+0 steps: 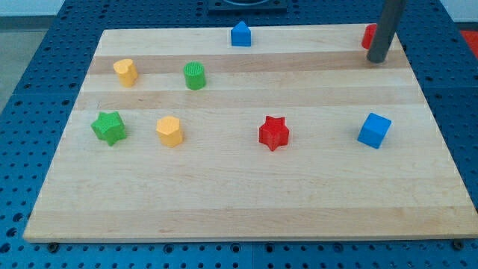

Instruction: Push the green circle into red circle towards left side

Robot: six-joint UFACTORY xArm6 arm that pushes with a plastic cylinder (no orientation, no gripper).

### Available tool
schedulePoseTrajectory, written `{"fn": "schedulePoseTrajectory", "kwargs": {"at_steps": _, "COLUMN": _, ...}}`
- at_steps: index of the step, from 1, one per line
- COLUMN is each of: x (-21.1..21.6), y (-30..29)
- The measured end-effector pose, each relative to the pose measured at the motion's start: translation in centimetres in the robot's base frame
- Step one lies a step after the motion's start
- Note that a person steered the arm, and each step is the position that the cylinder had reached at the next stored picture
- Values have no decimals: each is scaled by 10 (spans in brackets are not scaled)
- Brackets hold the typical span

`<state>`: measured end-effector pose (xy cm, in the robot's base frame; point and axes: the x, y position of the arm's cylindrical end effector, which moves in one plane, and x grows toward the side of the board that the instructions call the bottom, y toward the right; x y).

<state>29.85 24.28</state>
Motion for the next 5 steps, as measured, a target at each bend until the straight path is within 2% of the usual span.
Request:
{"fn": "schedulePoseTrajectory", "kwargs": {"at_steps": 2, "x": -65, "y": 19}}
{"fn": "schedulePoseTrajectory", "kwargs": {"at_steps": 3, "x": -75, "y": 12}}
{"fn": "schedulePoseTrajectory", "kwargs": {"at_steps": 4, "x": -47, "y": 10}}
{"fn": "schedulePoseTrajectory", "kwargs": {"at_steps": 5, "x": -3, "y": -37}}
